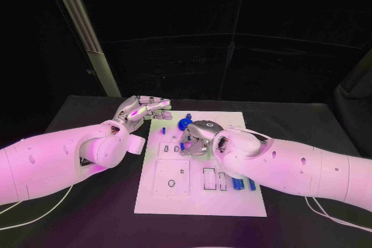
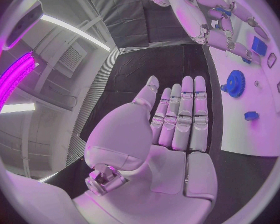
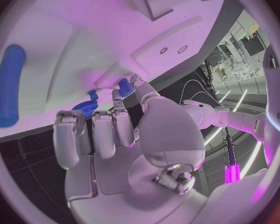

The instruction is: Assemble the parts on the task board

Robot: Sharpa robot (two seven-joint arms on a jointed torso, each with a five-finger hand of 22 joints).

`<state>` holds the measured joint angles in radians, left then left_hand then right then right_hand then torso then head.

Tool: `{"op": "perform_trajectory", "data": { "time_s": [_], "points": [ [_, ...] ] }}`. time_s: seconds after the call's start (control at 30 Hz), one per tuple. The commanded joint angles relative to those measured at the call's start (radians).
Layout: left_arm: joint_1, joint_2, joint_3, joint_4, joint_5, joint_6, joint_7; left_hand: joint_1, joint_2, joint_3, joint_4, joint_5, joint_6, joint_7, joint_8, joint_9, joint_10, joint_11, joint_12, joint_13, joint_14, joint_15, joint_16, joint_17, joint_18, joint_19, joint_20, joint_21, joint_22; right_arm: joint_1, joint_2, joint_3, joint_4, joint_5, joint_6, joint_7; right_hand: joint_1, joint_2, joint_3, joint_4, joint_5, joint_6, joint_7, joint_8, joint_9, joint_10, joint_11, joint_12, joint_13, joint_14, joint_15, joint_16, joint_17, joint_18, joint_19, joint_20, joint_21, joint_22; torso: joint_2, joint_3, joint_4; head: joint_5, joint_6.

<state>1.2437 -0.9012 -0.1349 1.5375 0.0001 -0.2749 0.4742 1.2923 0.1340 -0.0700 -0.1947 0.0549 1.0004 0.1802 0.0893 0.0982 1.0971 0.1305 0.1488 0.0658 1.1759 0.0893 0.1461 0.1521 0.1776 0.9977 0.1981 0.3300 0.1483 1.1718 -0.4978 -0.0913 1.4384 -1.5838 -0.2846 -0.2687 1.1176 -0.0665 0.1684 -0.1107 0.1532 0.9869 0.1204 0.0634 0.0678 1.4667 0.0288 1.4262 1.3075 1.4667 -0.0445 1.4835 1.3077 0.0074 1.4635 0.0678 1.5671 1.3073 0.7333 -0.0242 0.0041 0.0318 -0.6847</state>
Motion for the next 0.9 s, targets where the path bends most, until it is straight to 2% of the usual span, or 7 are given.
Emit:
{"op": "perform_trajectory", "data": {
  "time_s": [0.03, 0.2, 0.37, 0.53, 0.63, 0.77, 0.9],
  "points": [
    [0.002, 0.0, 0.001, 0.001, -0.004, 0.014, 0.003, -0.001, 0.01, 0.002, -0.005, 0.0, 0.007, -0.001, -0.007, -0.001, 0.006, 0.001, -0.003, -0.001, 0.003, 0.001, -0.003, 0.001, 0.004, -0.006, -0.002, 0.001, -0.002, 0.001, -0.006, 0.0, 0.012, -0.004, -0.088, 0.009, -0.01, -0.01, -0.013, 0.004, -0.004, -0.009, 0.0, -0.001, 0.001, 0.02, 0.009, -0.008, 0.133, 0.067, 0.008, -0.006, 0.106, -0.003, 0.097, 0.007, -0.005, 0.247, 0.0, 0.0005, -0.0007, -0.001, -0.001],
    [0.001, -0.001, 0.001, -0.001, -0.007, 0.012, -0.007, -0.004, 0.014, 0.0, -0.013, 0.001, 0.01, -0.002, -0.011, -0.001, 0.009, -0.001, -0.008, -0.001, 0.028, -0.005, 0.004, 0.01, 0.006, 0.009, -0.006, 0.012, 0.002, 0.001, -0.042, 0.001, 0.056, -0.002, -0.162, 0.036, -0.008, -0.05, -0.032, 0.033, 0.031, -0.028, 0.002, 0.0, 0.002, 0.013, 0.011, -0.02, 0.123, 0.065, 0.01, -0.012, 0.096, -0.002, 0.095, 0.009, -0.007, 0.244, -0.001, 0.0009, -0.0007, -0.002, -0.002],
    [0.001, -0.004, 0.001, -0.002, -0.063, 0.012, -0.049, -0.028, 0.019, -0.012, -0.02, 0.002, 0.025, -0.014, -0.014, 0.002, 0.052, -0.025, -0.003, 0.004, 0.171, -0.046, 0.083, 0.065, 0.008, 0.109, -0.044, 0.089, 0.035, 0.009, -0.111, 0.003, 0.112, 0.059, -0.207, 0.131, 0.023, -0.084, -0.041, 0.092, 0.023, -0.058, 0.01, 0.0, -0.001, 0.011, 0.017, -0.025, 0.118, 0.064, 0.015, -0.017, 0.09, -0.001, 0.092, 0.013, -0.009, 0.24, -0.003, -0.001, -0.0012, -0.003, 0.002],
    [0.003, -0.011, 0.001, 0.003, -0.18, 0.029, -0.159, -0.073, 0.022, -0.036, -0.006, 0.003, 0.078, -0.051, 0.004, 0.02, 0.162, -0.07, 0.042, 0.03, 0.328, -0.1, 0.238, 0.174, 0.007, 0.235, -0.096, 0.209, 0.096, 0.039, -0.185, 0.005, 0.149, 0.248, -0.121, 0.272, 0.072, -0.07, -0.032, 0.129, -0.006, -0.06, 0.01, 0.002, -0.001, -0.023, 0.018, -0.081, 0.071, 0.052, 0.015, -0.048, 0.049, 0.013, 0.056, 0.016, -0.042, 0.184, -0.006, 0.0005, -0.0003, -0.003, 0.005],
    [0.009, -0.015, 0.001, 0.01, -0.281, 0.046, -0.286, -0.107, 0.022, -0.058, 0.013, 0.001, 0.113, -0.075, 0.017, 0.044, 0.239, -0.097, 0.092, 0.08, 0.348, -0.127, 0.609, 0.527, 0.004, 0.278, -0.125, 0.294, 0.148, 0.07, -0.24, 0.007, 0.168, 0.43, -0.037, 0.33, 0.102, -0.044, -0.017, 0.113, -0.009, -0.034, 0.004, 0.008, 0.003, -0.062, 0.012, -0.148, 0.016, 0.031, 0.011, -0.1, -0.019, 0.033, 0.005, 0.012, -0.09, 0.104, -0.011, 0.0007, 0.0004, -0.003, 0.006],
    [0.035, -0.009, 0.001, 0.007, -0.423, 0.107, -0.486, -0.147, 0.017, -0.082, 0.051, 0.0, 0.142, -0.106, 0.047, 0.103, 0.297, -0.126, 0.206, 0.21, 0.353, -0.155, 0.972, 0.894, -0.026, 0.332, -0.152, 0.525, 0.397, 0.105, -0.31, 0.008, 0.189, 0.616, 0.016, 0.37, 0.111, -0.025, -0.011, 0.092, -0.004, -0.023, 0.0, 0.003, 0.001, -0.113, 0.007, -0.25, -0.072, 0.006, 0.006, -0.187, -0.118, 0.056, -0.056, 0.006, -0.162, 0.003, -0.023, 0.0013, 0.0, 0.0, 0.0],
    [0.066, 0.012, 0.001, -0.005, -0.557, 0.199, -0.681, -0.196, 0.034, -0.105, 0.124, -0.009, 0.142, -0.121, 0.105, 0.219, 0.322, -0.149, 0.65, 0.699, 0.358, -0.169, 1.199, 1.145, -0.065, 0.374, -0.167, 0.776, 0.704, 0.127, -0.362, 0.027, 0.189, 0.722, 0.025, 0.386, 0.109, -0.02, -0.011, 0.087, -0.001, -0.021, -0.001, 0.003, 0.001, -0.113, 0.006, -0.256, -0.079, 0.007, 0.005, -0.196, -0.124, 0.058, -0.058, 0.005, -0.17, -0.005, -0.036, 0.003, -0.0009, 0.005, -0.006]
  ]
}}
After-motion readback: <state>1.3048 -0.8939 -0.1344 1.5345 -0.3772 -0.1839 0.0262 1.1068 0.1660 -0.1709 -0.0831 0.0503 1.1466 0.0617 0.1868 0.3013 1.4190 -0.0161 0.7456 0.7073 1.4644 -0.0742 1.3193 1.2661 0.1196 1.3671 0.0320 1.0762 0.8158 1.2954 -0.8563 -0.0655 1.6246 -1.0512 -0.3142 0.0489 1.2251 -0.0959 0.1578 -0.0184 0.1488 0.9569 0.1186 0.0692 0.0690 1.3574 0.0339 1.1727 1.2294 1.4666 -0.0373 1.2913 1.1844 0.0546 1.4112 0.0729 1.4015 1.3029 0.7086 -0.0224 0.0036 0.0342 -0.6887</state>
